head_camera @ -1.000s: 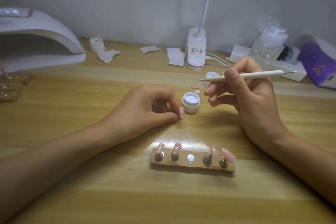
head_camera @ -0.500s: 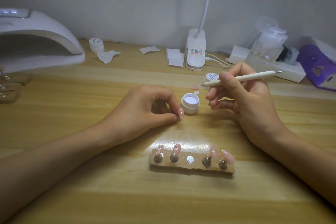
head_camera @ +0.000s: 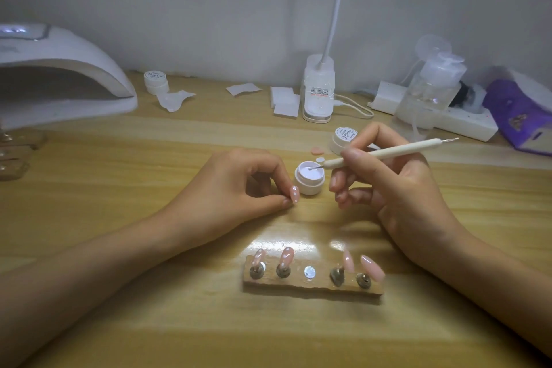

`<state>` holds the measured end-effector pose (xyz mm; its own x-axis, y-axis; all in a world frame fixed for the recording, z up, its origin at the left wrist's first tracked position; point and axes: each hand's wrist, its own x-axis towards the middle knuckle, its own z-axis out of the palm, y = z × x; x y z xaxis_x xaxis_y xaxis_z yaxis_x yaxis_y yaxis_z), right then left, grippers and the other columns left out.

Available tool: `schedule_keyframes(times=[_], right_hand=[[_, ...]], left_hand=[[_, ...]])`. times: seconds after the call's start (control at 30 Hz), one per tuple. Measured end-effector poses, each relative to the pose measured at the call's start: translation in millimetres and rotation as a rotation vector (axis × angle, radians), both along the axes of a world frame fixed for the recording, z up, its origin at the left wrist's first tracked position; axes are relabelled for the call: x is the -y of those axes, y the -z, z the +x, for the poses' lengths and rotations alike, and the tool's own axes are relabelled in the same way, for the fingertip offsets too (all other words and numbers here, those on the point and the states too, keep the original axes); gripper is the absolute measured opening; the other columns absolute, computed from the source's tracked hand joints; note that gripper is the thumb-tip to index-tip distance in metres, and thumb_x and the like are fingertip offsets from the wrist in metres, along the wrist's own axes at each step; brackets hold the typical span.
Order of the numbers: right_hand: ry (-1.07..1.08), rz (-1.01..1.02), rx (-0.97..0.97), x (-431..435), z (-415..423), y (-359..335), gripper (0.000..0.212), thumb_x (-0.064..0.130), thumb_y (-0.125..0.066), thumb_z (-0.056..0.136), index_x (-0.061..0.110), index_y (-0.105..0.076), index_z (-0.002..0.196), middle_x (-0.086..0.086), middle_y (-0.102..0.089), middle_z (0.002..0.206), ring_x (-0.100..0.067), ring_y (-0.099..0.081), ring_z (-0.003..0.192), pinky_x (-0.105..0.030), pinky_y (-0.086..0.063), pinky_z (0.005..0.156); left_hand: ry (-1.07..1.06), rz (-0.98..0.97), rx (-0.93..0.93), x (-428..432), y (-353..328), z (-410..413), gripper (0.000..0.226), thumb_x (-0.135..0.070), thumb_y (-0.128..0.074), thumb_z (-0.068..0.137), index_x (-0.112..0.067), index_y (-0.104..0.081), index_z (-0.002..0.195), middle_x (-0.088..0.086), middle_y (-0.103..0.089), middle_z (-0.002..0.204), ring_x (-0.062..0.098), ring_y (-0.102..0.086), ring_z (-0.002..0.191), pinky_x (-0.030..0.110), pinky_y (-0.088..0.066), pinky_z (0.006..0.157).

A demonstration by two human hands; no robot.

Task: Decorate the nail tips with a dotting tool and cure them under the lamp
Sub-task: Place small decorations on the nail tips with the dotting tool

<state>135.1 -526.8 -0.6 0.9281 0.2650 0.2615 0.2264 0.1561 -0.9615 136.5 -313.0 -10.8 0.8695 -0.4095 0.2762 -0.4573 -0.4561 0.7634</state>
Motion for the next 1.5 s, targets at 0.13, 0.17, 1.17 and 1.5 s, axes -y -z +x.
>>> schedule_keyframes(times=[0.13,0.17,1.17,1.5], right_hand=[[-0.016,0.004,-0.032,-1.8,-3.0,-1.1,0.02,0.018,-0.06,0.087,0.023,-0.057,0.068,-0.009,-0.064,0.062,-0.017,-0.06,0.056,-0.024,-0.05,0.049],[-0.017,-0.001,-0.034,-2.0,-3.6,-1.2,0.019,0.018,-0.06,0.086,0.022,-0.057,0.068,-0.009,-0.064,0.061,-0.018,-0.06,0.056,-0.024,-0.05,0.049],[-0.049,-0.146,-0.078,-6.7,-4.5,3.0,0.015,0.011,-0.062,0.088,0.011,-0.053,0.076,-0.012,-0.067,0.063,-0.019,-0.062,0.054,-0.024,-0.053,0.051],[-0.053,-0.138,-0.076,-6.8,-4.8,2.6,0.014,0.019,-0.064,0.083,0.012,-0.054,0.076,-0.012,-0.067,0.063,-0.019,-0.062,0.054,-0.024,-0.053,0.051]], left_hand=[[-0.002,-0.009,-0.003,0.1,-0.7,-0.8,0.016,-0.01,-0.079,0.078,-0.024,-0.072,0.074,-0.015,-0.069,0.077,0.004,-0.06,0.063,0.009,-0.041,0.061],[-0.002,-0.009,-0.004,0.3,-0.9,-0.9,0.016,-0.01,-0.079,0.078,-0.024,-0.072,0.074,-0.015,-0.069,0.078,0.004,-0.059,0.063,0.009,-0.04,0.061],[-0.013,0.012,0.0,0.2,0.6,-1.1,0.017,-0.012,-0.079,0.079,-0.026,-0.071,0.074,-0.015,-0.069,0.075,0.003,-0.06,0.064,0.011,-0.043,0.062],[-0.013,0.021,0.005,0.2,0.1,-0.7,0.016,-0.012,-0.079,0.079,-0.025,-0.071,0.074,-0.014,-0.069,0.075,0.002,-0.059,0.064,0.01,-0.042,0.062]])
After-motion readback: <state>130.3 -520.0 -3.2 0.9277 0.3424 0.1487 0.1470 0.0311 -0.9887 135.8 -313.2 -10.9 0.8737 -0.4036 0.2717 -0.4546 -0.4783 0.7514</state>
